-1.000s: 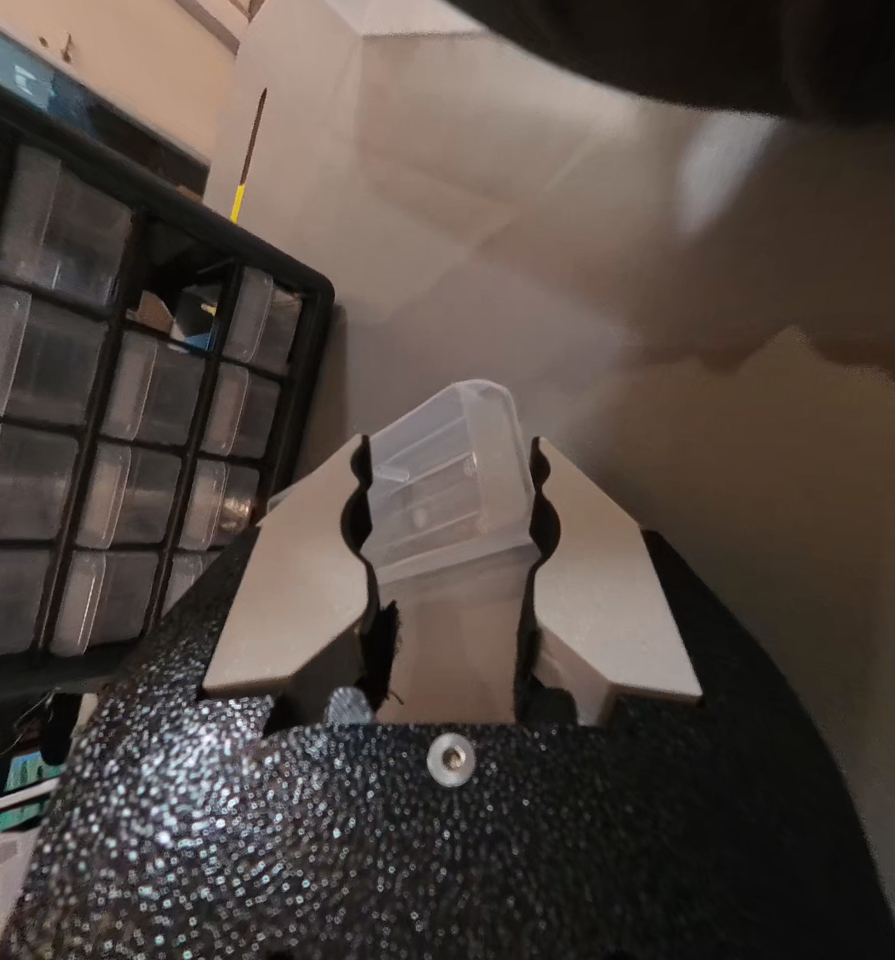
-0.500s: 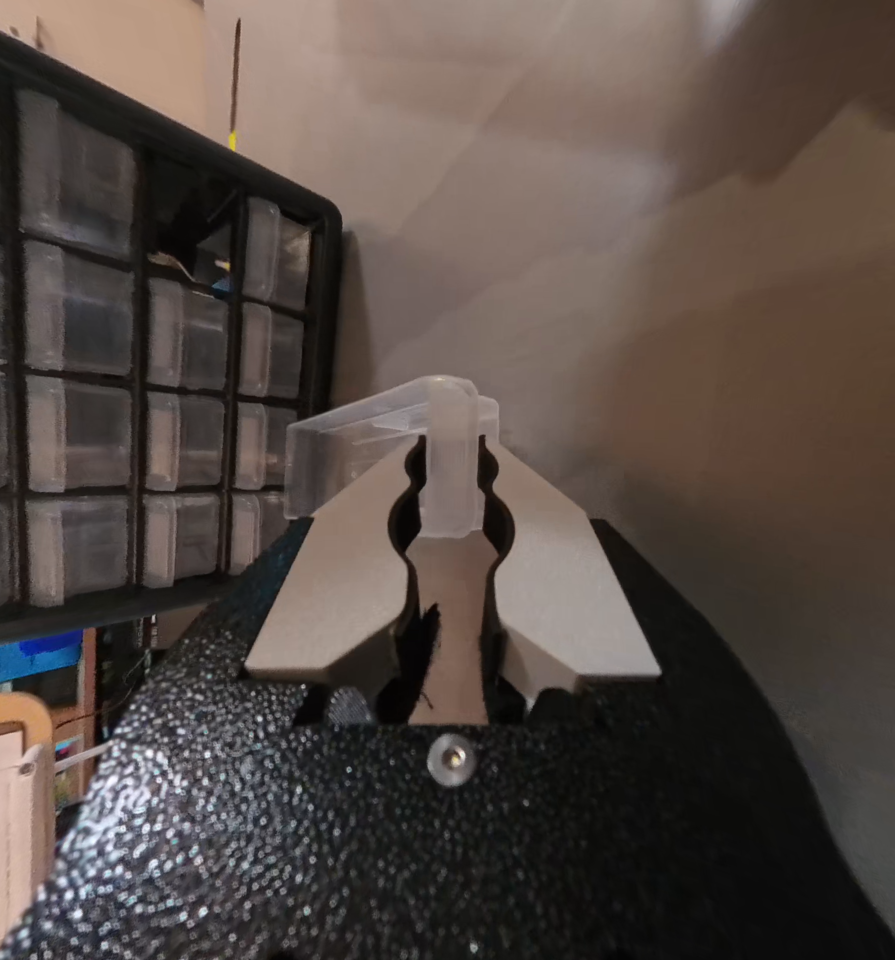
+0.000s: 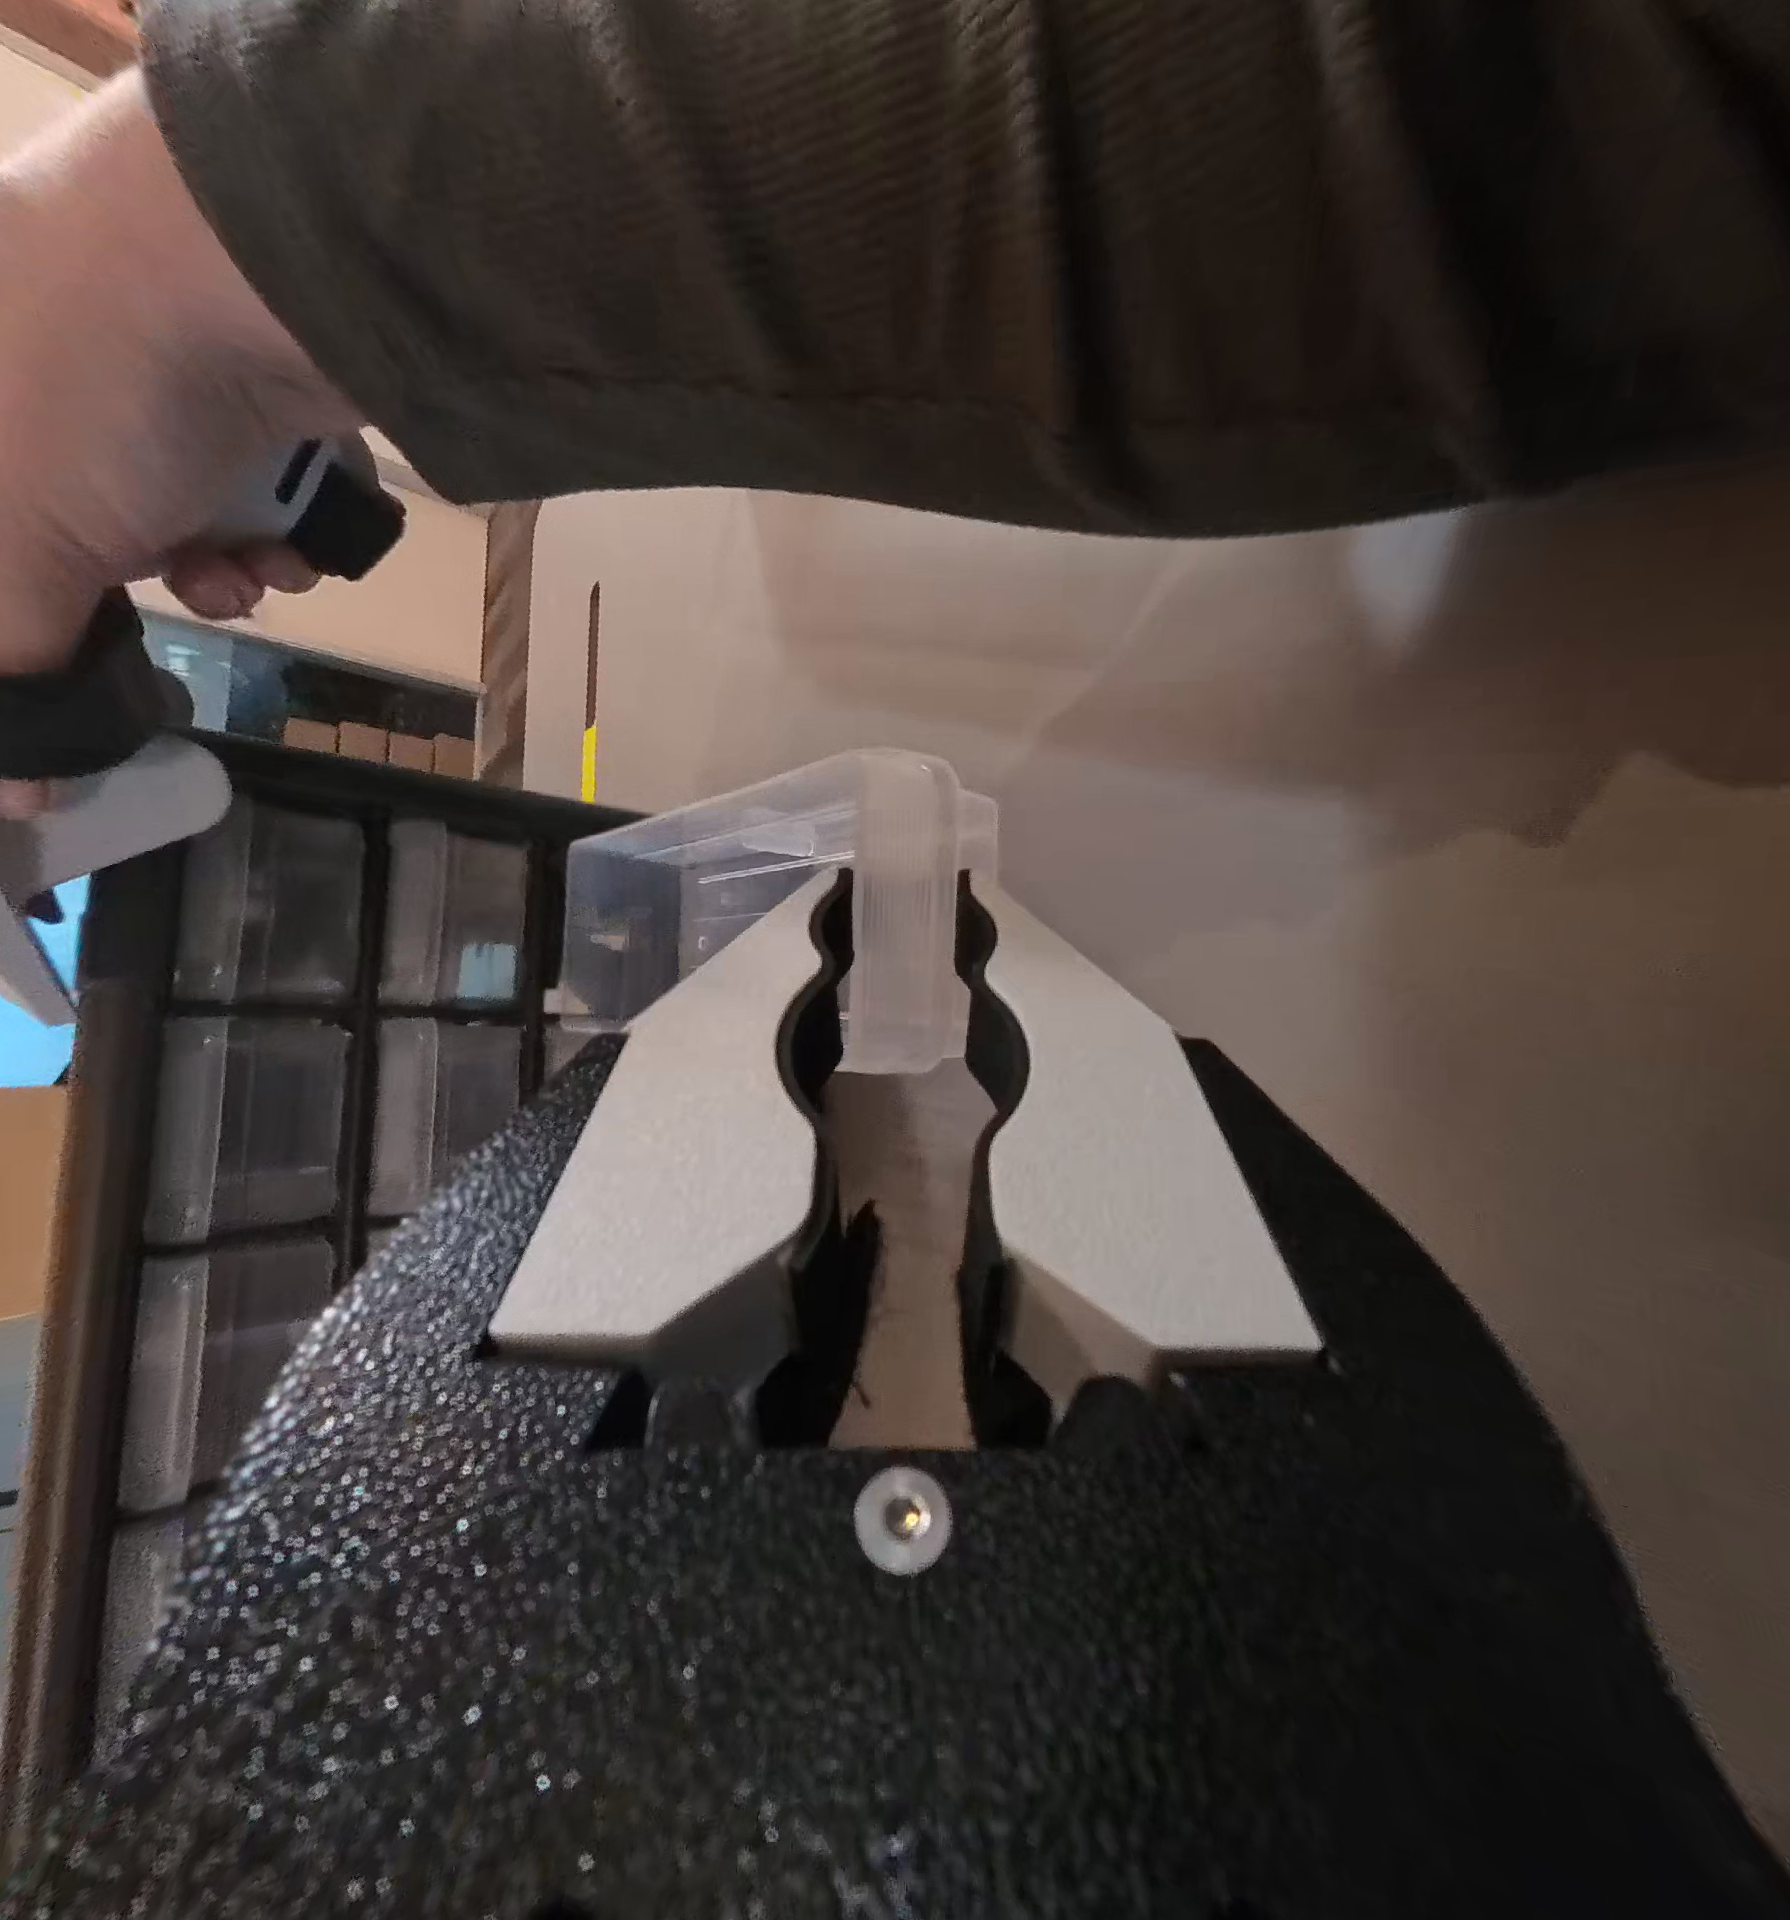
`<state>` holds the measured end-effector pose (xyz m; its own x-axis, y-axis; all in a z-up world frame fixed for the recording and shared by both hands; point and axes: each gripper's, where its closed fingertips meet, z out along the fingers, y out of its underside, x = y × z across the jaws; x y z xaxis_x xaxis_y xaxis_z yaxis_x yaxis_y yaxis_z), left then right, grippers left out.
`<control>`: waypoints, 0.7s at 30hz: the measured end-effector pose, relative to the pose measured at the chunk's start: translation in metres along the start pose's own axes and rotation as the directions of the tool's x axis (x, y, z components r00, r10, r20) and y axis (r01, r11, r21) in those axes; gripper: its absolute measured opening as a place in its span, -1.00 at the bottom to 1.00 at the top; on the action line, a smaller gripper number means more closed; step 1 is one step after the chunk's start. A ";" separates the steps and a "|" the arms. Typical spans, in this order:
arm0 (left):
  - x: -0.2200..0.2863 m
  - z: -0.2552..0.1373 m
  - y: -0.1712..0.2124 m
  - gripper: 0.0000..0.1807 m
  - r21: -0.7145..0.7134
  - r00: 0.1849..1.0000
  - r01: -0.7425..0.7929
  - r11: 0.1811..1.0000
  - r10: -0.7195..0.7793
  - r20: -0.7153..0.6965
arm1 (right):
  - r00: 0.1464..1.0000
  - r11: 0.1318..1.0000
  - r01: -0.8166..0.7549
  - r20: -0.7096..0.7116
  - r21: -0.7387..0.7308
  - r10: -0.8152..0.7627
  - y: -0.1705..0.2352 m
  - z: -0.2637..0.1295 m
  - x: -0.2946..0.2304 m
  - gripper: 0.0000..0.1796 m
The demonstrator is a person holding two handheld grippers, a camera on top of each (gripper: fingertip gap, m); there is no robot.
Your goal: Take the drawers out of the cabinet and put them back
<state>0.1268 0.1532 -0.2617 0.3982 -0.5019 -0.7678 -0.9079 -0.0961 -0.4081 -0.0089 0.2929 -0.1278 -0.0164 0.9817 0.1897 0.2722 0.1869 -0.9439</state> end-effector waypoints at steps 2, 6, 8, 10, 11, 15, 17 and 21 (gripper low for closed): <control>-0.003 0.008 -0.002 -0.82 0.022 0.999 0.031 0.999 -0.031 -0.025 | 1.000 1.000 0.000 0.000 0.000 0.000 0.000 0.000 0.000 -0.52; -0.008 0.023 0.002 -0.82 0.010 0.998 0.047 0.999 -0.047 -0.046 | 1.000 1.000 -0.002 0.002 0.002 0.002 0.000 0.000 0.000 -0.52; -0.011 0.026 0.002 -0.81 0.004 0.998 0.047 0.999 -0.047 -0.039 | 1.000 1.000 -0.003 0.003 0.002 0.003 0.000 0.000 0.000 -0.52; -0.014 0.028 0.003 -0.81 -0.009 0.997 0.067 0.998 -0.068 -0.041 | 1.000 1.000 -0.004 0.004 0.003 0.004 0.000 0.000 0.000 -0.52; -0.016 0.029 0.004 -0.82 -0.014 0.996 0.077 0.997 -0.077 -0.037 | 1.000 1.000 -0.005 0.004 0.003 0.005 0.000 0.000 0.000 -0.52; -0.026 0.028 0.004 -0.81 -0.002 0.995 0.093 0.996 -0.093 -0.023 | 1.000 1.000 -0.005 0.004 0.003 0.005 0.000 0.000 0.000 -0.52; -0.028 0.030 0.006 -0.81 -0.004 0.995 0.100 0.995 -0.100 -0.021 | 1.000 1.000 -0.005 0.004 0.003 0.005 0.000 0.000 0.001 -0.52; -0.033 0.035 0.011 -0.81 -0.034 0.997 0.070 0.997 -0.071 -0.021 | 1.000 1.000 -0.005 0.003 0.003 0.005 0.000 0.000 0.001 -0.52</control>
<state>0.1082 0.1985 -0.2576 0.4590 -0.5116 -0.7264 -0.8815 -0.1602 -0.4441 -0.0091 0.2935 -0.1279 -0.0181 0.9828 0.1840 0.2692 0.1820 -0.9457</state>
